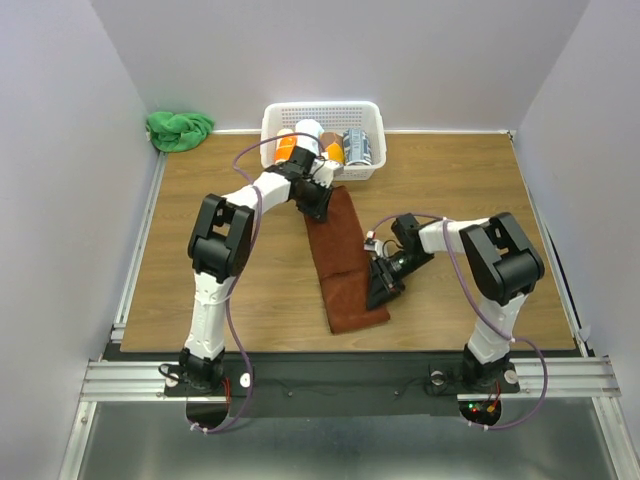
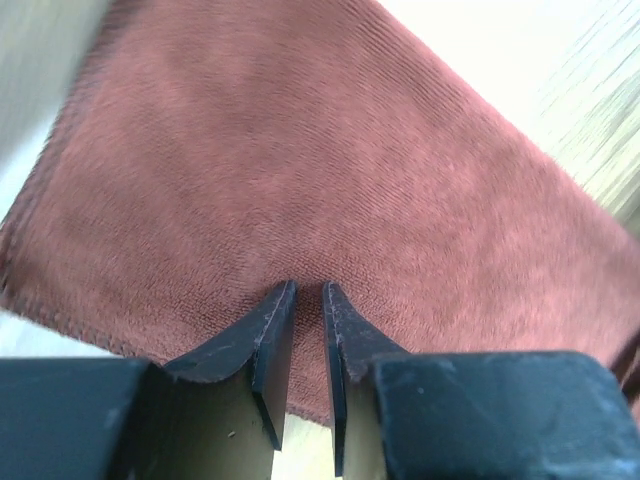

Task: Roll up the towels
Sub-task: Fold the towel

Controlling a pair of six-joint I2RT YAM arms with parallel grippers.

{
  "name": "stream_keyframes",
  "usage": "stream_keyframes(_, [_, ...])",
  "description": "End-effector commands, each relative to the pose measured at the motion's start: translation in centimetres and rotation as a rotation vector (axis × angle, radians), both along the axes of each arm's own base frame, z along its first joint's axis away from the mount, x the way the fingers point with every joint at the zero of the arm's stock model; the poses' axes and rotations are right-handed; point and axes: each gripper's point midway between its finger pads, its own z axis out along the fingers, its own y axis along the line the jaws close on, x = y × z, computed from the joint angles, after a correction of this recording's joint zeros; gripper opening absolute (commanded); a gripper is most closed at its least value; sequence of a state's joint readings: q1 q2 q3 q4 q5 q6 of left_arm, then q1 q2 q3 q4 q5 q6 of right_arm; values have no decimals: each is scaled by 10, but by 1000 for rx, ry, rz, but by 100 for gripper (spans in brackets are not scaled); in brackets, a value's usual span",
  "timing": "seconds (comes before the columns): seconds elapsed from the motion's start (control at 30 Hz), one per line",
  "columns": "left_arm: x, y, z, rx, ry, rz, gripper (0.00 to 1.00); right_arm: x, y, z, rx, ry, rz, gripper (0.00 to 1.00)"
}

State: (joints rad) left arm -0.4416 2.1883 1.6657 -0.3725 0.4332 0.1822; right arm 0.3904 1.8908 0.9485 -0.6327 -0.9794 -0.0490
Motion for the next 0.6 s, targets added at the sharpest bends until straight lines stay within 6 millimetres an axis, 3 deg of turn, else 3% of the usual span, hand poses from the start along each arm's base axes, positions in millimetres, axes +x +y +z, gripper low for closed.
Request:
stream_keyframes(0.0, [8,-19,5,-11,-15,-49,29,14,20,0,33,-76,-66,27])
stream_keyframes(0.23, [14,-22,23,-16,-53,-56,32,39,33,10,51,-159,-148,31])
stream_keyframes(0.33, [8,-19,49,-35,-93,-62,36,49,33,29,77,-220,-159,31])
stream_keyframes(0.37, [7,-20,79,-74,-152,-74,38,50,33,38,91,-241,-160,31])
stream_keyframes(0.4, [-2,-17,84,-83,-160,-86,38,51,33,58,125,-298,-159,31])
stream_keyframes(0.43, [-3,-19,101,-117,-216,-101,39,50,33,69,145,-326,-157,31])
stream_keyframes(0.47, [-13,-20,147,-183,-310,-125,46,49,33,91,181,-386,-160,32])
stream_keyframes(0.5, [-25,-15,177,-232,-406,-124,53,49,33,100,191,-410,-165,34])
stream_keyframes(0.53, [-28,-13,162,-227,-394,-123,62,49,33,107,203,-429,-167,37])
stream_keyframes(0.57, [-38,-7,197,-254,-480,-124,73,48,33,113,213,-442,-168,43])
